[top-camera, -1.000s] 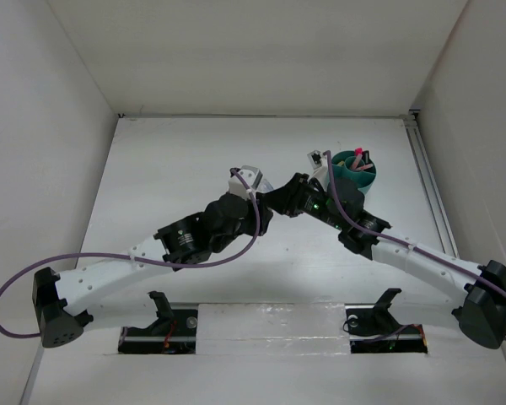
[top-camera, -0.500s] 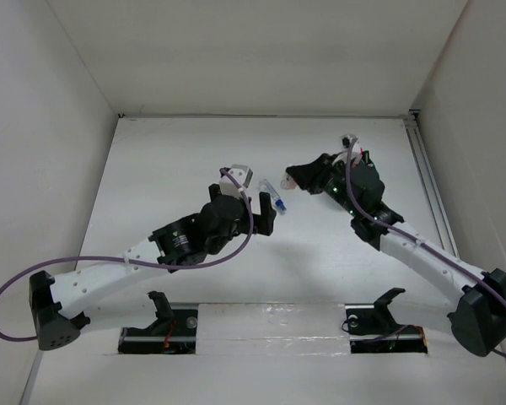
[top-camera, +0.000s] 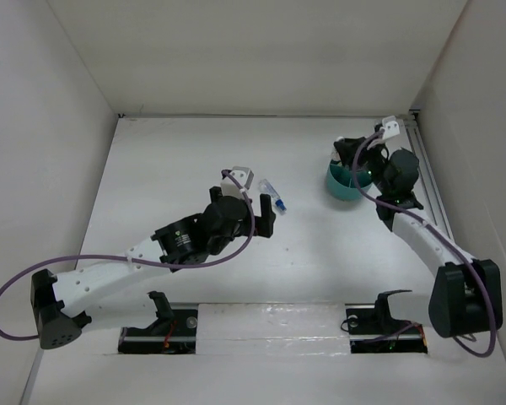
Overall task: Sort the stationery into containers
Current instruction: Place the stapler in the storage box.
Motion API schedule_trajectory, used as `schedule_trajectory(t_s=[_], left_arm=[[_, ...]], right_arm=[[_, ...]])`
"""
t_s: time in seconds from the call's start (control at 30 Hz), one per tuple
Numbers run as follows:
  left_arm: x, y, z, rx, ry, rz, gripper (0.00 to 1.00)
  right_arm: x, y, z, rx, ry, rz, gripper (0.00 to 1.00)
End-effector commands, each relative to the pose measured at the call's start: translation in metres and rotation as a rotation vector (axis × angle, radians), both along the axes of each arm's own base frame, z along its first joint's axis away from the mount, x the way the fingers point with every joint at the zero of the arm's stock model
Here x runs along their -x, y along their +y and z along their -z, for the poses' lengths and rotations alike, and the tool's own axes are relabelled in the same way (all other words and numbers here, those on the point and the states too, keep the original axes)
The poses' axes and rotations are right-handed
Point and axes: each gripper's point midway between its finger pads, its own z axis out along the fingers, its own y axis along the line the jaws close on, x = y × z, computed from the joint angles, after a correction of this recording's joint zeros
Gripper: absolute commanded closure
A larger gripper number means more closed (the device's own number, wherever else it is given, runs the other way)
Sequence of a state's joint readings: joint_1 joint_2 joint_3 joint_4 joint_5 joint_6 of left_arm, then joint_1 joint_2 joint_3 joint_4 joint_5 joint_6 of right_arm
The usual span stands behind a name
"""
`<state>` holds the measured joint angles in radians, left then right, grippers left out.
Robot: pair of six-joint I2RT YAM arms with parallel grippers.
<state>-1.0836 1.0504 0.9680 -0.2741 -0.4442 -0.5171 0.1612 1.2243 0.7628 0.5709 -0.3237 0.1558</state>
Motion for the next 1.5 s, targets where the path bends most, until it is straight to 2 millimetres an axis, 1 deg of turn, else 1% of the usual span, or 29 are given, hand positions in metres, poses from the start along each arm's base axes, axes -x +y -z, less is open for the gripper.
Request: schedule_trajectory(t_s=[0.0, 0.03, 0.07, 0.1, 0.13, 0.17, 0.27, 0.3, 0.33, 0.4, 0.43, 0.47, 0.5, 0.6, 0.63, 0.67, 0.7, 0.73, 0.8, 0.83, 0.9, 0.97, 1.0, 1.1, 1.23, 1.27, 1.3, 1.43, 1.47], left_arm=[[0.003, -0.003, -0.009, 0.054, -0.007, 0.018, 0.00], [0.003, -0.006, -0.011, 0.065, -0.008, 0.026, 0.00], [0.004, -0.005, -0.007, 0.057, -0.004, 0.026, 0.00], [0.003, -0.006, -0.009, 0.065, -0.008, 0.027, 0.00], [0.004, -0.007, -0.008, 0.068, -0.004, 0.036, 0.00], [0.004, -0.007, -0.008, 0.059, -0.009, 0.040, 0.00], [0.005, -0.009, -0.005, 0.053, -0.001, 0.049, 0.00], [0.005, -0.009, -0.005, 0.053, -0.001, 0.049, 0.00], [0.005, -0.009, -0.005, 0.053, -0.001, 0.049, 0.00], [0.006, -0.012, -0.007, 0.063, -0.001, 0.058, 0.00], [0.006, -0.011, -0.003, 0.056, 0.003, 0.058, 0.00], [0.007, -0.012, -0.002, 0.057, 0.007, 0.066, 0.00], [0.008, -0.014, -0.004, 0.069, 0.005, 0.075, 0.00], [0.009, -0.015, -0.004, 0.064, 0.005, 0.088, 0.00], [0.009, -0.015, -0.004, 0.064, 0.005, 0.088, 0.00], [0.009, -0.015, -0.004, 0.064, 0.005, 0.088, 0.00], [0.009, -0.015, -0.004, 0.064, 0.005, 0.088, 0.00], [0.010, -0.016, -0.004, 0.066, 0.009, 0.098, 0.00], [0.010, -0.017, -0.004, 0.066, 0.009, 0.098, 0.00], [0.010, -0.018, -0.006, 0.074, 0.004, 0.098, 0.00], [0.012, -0.018, -0.008, 0.084, 0.003, 0.106, 0.00], [0.012, -0.018, -0.008, 0.084, 0.003, 0.106, 0.00], [0.012, -0.018, -0.008, 0.084, 0.003, 0.106, 0.00], [0.013, -0.015, -0.014, 0.100, -0.006, 0.107, 0.00], [0.014, -0.017, -0.014, 0.102, -0.002, 0.116, 0.00], [0.014, -0.017, -0.014, 0.102, -0.002, 0.116, 0.00], [0.014, -0.017, -0.014, 0.102, -0.002, 0.116, 0.00], [0.016, -0.016, -0.017, 0.105, -0.008, 0.130, 0.00], [0.021, -0.019, -0.017, 0.103, -0.011, 0.142, 0.00]], right_arm=[[-0.014, -0.022, -0.001, 0.068, -0.078, -0.023, 1.00], [-0.020, -0.024, 0.018, 0.075, -0.032, -0.052, 1.00], [-0.019, -0.020, 0.022, 0.083, -0.026, -0.119, 1.00], [-0.023, -0.030, 0.027, 0.086, -0.012, -0.120, 1.00], [-0.030, -0.033, 0.035, 0.087, 0.001, -0.133, 1.00], [-0.029, -0.033, 0.041, 0.079, 0.019, -0.151, 1.00], [-0.036, -0.040, 0.036, 0.074, -0.012, -0.145, 1.00], [-0.035, -0.038, 0.041, 0.063, 0.001, -0.155, 1.00], [-0.035, -0.038, 0.040, 0.064, -0.008, -0.155, 1.00], [-0.037, -0.037, 0.048, 0.063, 0.007, -0.167, 1.00], [-0.037, -0.037, 0.046, 0.065, -0.003, -0.167, 1.00], [-0.040, -0.037, 0.056, 0.061, 0.021, -0.168, 1.00], [-0.041, -0.037, 0.054, 0.063, 0.010, -0.168, 1.00], [-0.045, -0.036, 0.065, 0.058, 0.038, -0.159, 1.00], [-0.045, -0.036, 0.067, 0.056, 0.047, -0.160, 1.00], [-0.048, -0.038, 0.062, 0.066, 0.029, -0.148, 1.00], [-0.049, -0.034, 0.061, 0.065, 0.038, -0.157, 1.00], [-0.050, -0.036, 0.069, 0.087, 0.070, -0.145, 1.00], [-0.055, -0.037, 0.067, 0.095, 0.080, -0.124, 1.00], [-0.054, -0.037, 0.074, 0.100, 0.109, -0.125, 1.00], [-0.058, -0.036, 0.074, 0.110, 0.124, -0.120, 1.00], [-0.057, -0.034, 0.083, 0.118, 0.161, -0.111, 1.00], [-0.057, -0.037, 0.083, 0.130, 0.161, -0.095, 1.00], [-0.056, -0.034, 0.085, 0.152, 0.183, -0.082, 1.00], [-0.058, -0.039, 0.086, 0.163, 0.204, -0.057, 1.00], [-0.060, -0.036, 0.088, 0.164, 0.216, -0.056, 1.00], [-0.059, -0.039, 0.096, 0.177, 0.246, -0.046, 1.00], [-0.062, -0.043, 0.098, 0.194, 0.258, -0.007, 1.00], [-0.062, -0.043, 0.098, 0.194, 0.258, -0.006, 1.00]])
